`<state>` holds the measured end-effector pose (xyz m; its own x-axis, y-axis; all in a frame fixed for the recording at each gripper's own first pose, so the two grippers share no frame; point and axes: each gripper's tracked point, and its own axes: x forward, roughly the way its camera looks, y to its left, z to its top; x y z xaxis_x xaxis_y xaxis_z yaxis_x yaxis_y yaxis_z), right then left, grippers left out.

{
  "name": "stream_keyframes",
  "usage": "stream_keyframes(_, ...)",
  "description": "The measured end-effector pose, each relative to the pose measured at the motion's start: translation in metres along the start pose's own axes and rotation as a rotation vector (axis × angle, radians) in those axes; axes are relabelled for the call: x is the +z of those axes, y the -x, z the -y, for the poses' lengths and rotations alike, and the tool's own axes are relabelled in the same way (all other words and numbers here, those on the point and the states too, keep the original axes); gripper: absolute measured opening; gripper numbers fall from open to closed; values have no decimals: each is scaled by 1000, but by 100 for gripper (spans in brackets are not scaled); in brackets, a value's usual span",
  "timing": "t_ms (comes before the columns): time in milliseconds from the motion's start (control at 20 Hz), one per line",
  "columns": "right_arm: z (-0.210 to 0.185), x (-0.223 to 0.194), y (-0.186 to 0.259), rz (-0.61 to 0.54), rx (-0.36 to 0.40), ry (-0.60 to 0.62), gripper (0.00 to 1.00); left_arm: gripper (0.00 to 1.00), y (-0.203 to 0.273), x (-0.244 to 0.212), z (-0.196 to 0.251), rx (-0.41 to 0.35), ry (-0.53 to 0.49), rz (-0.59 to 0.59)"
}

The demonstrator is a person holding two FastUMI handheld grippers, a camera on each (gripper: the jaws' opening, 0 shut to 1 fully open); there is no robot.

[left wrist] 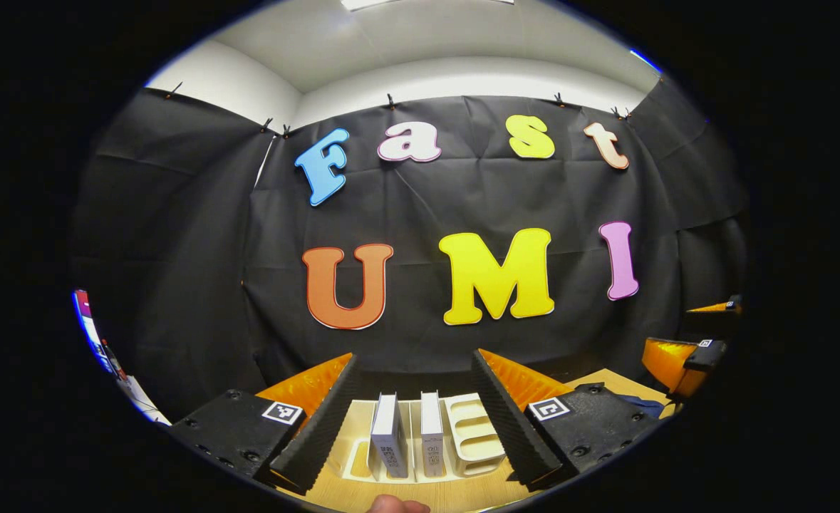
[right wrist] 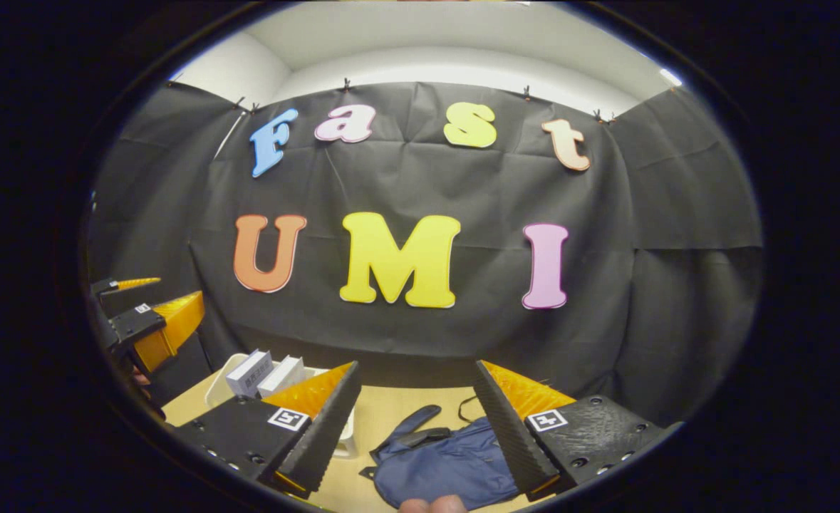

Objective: Open the schoolbag, grab two books from the bookshelf and put them into the schoolbag.

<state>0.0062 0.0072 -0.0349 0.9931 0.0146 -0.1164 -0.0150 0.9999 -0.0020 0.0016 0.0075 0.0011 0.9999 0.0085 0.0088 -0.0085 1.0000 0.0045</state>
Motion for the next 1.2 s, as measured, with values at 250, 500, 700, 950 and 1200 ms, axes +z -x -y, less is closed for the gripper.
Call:
stream_keyframes(250,-12,-64,-6,-179,51,21,95,99,-1,-4,-2,3,-2,-5)
stream_keyframes(500,-32,-169,-6,-470,104,76,96,99,0,-10,-8,17,-4,-16)
stream_keyframes(700,-35,-230,0,-650,114,105,96,99,4,-19,-17,36,-4,-39)
stream_keyframes(950,-44,-301,-1,-809,125,214,96,99,8,-29,-30,67,-9,-65)
stream_keyframes(1200,-36,-353,-10,-902,79,323,99,99,10,-32,-41,85,-11,-79)
